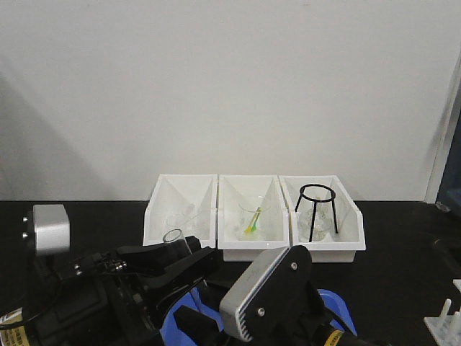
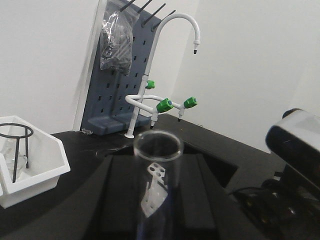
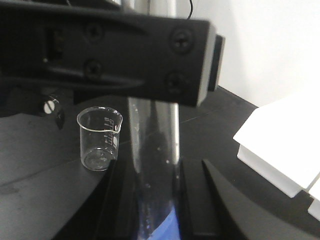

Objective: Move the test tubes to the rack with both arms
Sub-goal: 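Grasp the tube with the right gripper and open the left gripper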

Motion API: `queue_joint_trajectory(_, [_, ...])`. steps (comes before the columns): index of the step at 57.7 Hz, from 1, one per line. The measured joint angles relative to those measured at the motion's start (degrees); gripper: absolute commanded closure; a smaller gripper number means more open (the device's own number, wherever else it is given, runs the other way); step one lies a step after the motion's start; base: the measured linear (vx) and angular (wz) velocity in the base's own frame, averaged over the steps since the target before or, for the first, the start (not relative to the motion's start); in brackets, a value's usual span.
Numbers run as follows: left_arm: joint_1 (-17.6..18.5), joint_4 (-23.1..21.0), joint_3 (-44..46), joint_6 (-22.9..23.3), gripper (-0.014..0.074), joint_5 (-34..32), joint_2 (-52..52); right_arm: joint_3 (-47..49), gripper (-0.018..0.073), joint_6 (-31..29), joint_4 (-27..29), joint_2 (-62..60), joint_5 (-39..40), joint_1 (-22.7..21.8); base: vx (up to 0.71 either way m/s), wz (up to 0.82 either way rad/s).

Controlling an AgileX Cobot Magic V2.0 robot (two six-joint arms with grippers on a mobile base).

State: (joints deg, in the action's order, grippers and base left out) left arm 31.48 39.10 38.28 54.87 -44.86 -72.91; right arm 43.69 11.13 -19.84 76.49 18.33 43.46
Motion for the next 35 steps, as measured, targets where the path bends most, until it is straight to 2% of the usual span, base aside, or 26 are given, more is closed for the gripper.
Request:
queue_joint_trajectory(14, [0.0,0.0,0.0,0.0,0.0477,0.0,0.0,0.0,0.057,0.0,0.0,0.0,0.0,0.0,0.0,0.0])
queue_joint_trajectory(35, [0.0,0.6,0.0,0.2,0.0149,-0.6,0.0,0.0,0.057,0.0,0.0,0.0,0.0,0.0,0.0,0.0])
